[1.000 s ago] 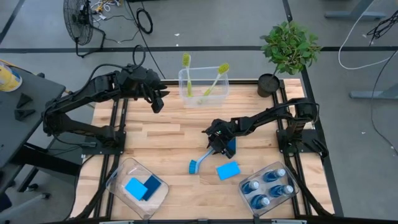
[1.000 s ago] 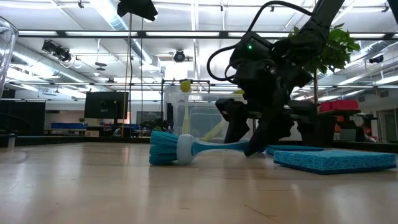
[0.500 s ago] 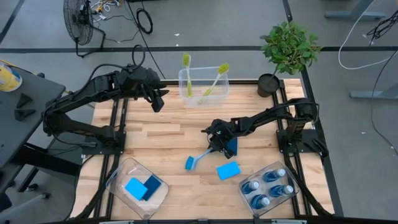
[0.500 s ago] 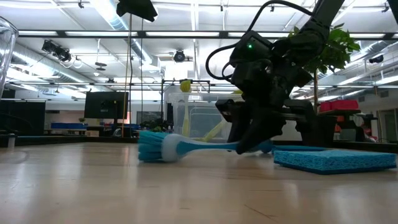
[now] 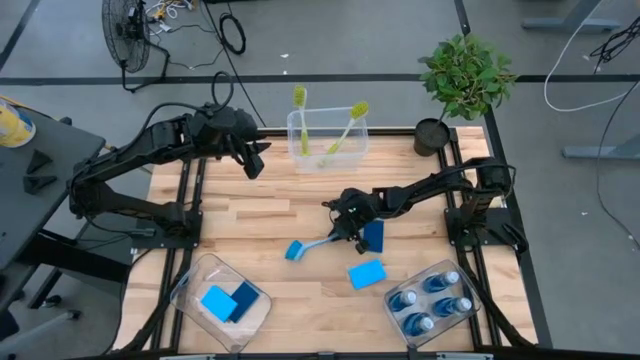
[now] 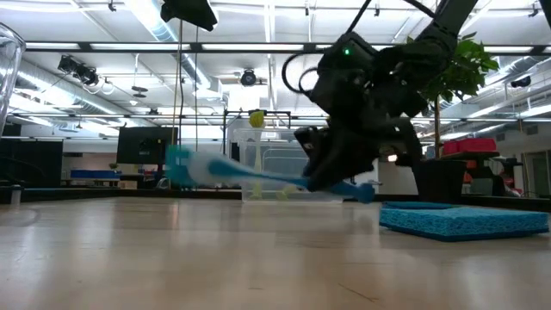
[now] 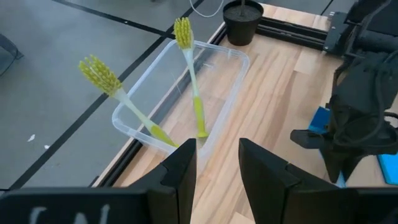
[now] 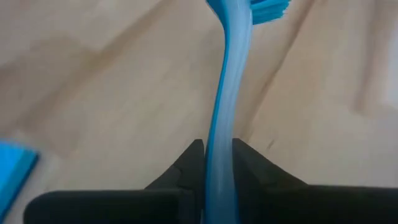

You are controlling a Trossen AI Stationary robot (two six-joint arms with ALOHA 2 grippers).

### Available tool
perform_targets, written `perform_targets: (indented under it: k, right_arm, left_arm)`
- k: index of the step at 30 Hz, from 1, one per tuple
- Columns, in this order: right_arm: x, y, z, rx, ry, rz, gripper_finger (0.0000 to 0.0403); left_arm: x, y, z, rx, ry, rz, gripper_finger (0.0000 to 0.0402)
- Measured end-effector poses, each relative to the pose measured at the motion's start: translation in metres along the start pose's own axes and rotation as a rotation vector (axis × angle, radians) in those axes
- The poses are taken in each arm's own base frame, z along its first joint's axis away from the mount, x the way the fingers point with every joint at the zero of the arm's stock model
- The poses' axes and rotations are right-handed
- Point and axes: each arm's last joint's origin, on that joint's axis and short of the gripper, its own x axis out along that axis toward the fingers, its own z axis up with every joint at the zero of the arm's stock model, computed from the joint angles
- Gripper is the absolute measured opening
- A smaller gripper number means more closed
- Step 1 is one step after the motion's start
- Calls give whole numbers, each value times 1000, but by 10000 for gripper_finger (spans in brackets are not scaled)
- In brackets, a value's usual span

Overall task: Pick & Place Kitchen Sink Supplies
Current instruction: Put the blue dish brush into the top center transparent bin

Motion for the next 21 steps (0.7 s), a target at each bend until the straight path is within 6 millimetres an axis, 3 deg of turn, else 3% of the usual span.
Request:
perform_targets:
  k: [11,21]
  right_arm:
    - [-26,-26,50,107,-98,-270,57]
    - [-57,-57,74,433,-206,-441,57]
  left_arm:
    - [-7,2,5,-8,-73,0,124]
    - [-67,23,-6,-68,-181,6,124]
